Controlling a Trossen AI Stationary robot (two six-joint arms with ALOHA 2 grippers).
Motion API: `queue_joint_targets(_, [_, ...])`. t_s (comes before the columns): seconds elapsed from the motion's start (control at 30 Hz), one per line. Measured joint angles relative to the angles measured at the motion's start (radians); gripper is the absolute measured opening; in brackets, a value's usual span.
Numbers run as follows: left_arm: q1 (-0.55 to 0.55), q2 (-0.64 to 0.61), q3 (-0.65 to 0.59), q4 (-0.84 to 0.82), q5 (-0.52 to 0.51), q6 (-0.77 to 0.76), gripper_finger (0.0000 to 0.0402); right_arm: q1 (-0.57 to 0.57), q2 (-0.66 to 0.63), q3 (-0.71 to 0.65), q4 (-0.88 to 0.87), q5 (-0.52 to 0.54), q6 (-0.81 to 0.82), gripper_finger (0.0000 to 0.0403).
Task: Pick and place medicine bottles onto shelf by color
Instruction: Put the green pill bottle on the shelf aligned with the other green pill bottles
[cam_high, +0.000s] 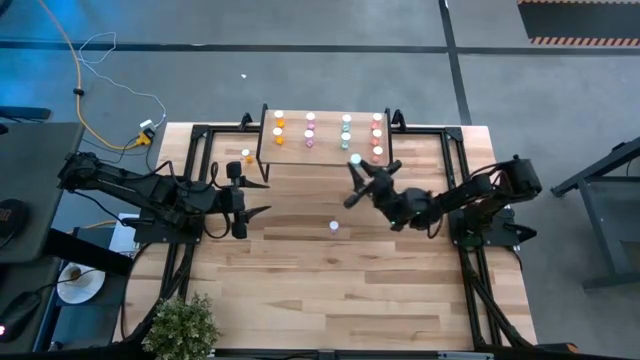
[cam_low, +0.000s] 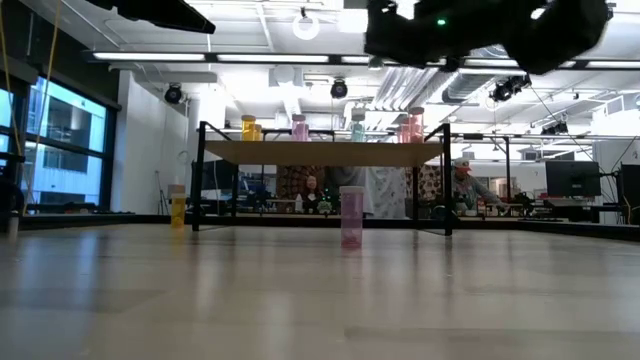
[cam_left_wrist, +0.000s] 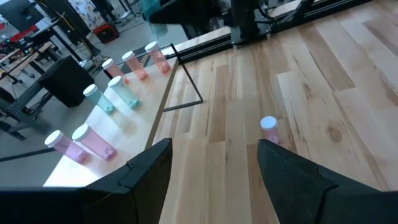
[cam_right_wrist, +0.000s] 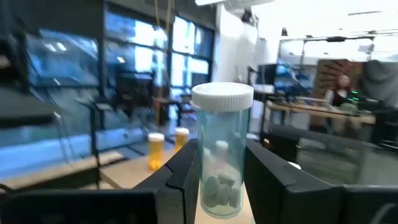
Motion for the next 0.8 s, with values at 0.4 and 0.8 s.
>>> queue_joint_targets(0.4, [0.000,0.000,0.000,0.000,0.000,-0.001,0.0225,-0.053,0.041,-0.023,-0.095,-0.119,0.242,0.0094])
queue_joint_targets(0.8, [0.000,0.000,0.000,-0.007,0.000,0.000,0.0225,-0.015,0.240,0.156,-0.114,0.157,0.265,0.0094])
